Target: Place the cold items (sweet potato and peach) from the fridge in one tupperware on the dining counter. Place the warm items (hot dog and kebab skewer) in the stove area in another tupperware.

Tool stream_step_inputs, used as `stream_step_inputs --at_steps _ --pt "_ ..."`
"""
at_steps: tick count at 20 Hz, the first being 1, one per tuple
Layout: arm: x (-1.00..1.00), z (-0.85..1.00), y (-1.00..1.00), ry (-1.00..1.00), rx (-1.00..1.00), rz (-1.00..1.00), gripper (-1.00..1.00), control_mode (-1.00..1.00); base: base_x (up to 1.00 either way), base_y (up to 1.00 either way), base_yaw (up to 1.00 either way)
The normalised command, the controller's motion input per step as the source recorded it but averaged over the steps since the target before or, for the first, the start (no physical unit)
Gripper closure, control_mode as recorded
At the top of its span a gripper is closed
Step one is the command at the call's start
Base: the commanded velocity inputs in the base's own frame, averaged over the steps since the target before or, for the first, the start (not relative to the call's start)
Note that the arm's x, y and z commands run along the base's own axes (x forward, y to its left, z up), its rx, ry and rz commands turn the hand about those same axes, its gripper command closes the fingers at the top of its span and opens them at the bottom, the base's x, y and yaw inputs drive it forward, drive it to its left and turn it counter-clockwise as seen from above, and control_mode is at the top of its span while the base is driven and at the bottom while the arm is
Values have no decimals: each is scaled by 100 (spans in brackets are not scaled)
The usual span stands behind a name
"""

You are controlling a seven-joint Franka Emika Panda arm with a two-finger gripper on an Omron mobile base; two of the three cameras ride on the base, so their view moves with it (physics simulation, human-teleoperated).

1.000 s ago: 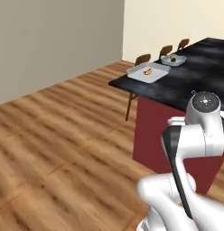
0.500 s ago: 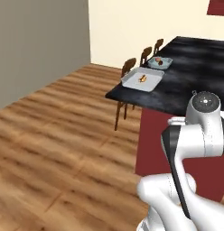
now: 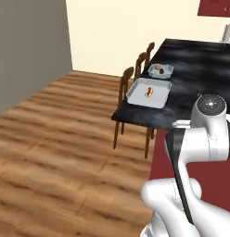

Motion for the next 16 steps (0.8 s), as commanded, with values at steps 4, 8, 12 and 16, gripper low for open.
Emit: stream_step_inputs --at_steps 4,8,12,16 --pt "0 0 0 0 0 0 100 100 100 16 -26" --pt "0 0 0 0 0 0 100 100 98 21 -29" --pt "0 0 0 0 0 0 100 100 79 18 -33" --pt "0 0 0 0 0 0 100 100 65 38 -43"
